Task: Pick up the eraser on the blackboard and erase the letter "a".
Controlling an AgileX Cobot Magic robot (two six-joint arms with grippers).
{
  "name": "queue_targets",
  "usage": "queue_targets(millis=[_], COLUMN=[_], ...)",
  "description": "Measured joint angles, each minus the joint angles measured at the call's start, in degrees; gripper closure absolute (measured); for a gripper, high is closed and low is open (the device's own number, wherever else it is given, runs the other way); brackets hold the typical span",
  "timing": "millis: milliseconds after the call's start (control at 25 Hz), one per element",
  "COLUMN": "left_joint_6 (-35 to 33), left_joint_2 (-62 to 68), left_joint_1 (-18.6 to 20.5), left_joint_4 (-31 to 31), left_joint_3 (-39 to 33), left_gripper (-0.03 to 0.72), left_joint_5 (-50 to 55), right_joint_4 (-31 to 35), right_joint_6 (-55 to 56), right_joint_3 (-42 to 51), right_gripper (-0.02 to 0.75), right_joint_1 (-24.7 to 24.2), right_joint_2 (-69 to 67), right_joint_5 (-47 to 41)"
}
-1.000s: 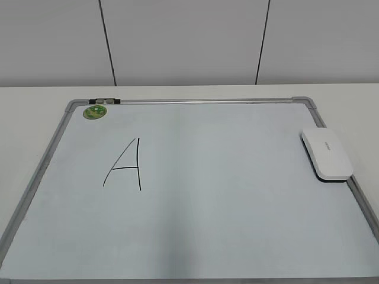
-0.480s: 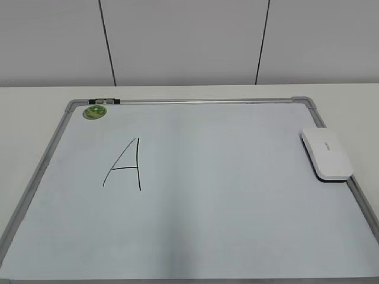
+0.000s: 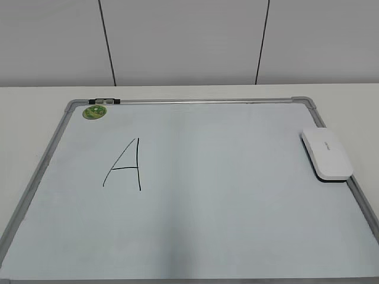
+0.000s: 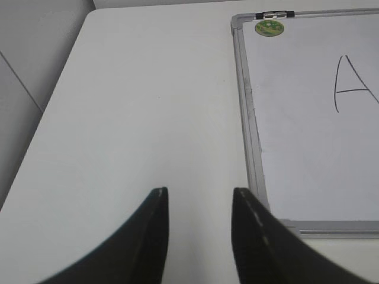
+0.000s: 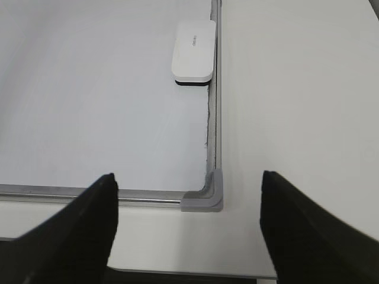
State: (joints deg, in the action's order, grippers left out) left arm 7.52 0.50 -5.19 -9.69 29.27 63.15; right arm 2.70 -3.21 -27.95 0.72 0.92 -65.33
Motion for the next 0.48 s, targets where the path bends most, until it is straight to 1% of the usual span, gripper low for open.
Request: queue_targets(millis=[480], left_joint_6=[0.0], left_joint_2=[0.0], left_joint_1=[0.0], left_joint_4=[0.0], left_joint_3=[0.0], left_gripper=[0.426], left_joint_5=[0.0], right_joint_4=[0.0], right_joint_6=[0.0], right_joint_3=[0.0], right_gripper=[0.183], right_joint_1=[0.0], right_joint_2=[0.0], right_joint_5=[0.0])
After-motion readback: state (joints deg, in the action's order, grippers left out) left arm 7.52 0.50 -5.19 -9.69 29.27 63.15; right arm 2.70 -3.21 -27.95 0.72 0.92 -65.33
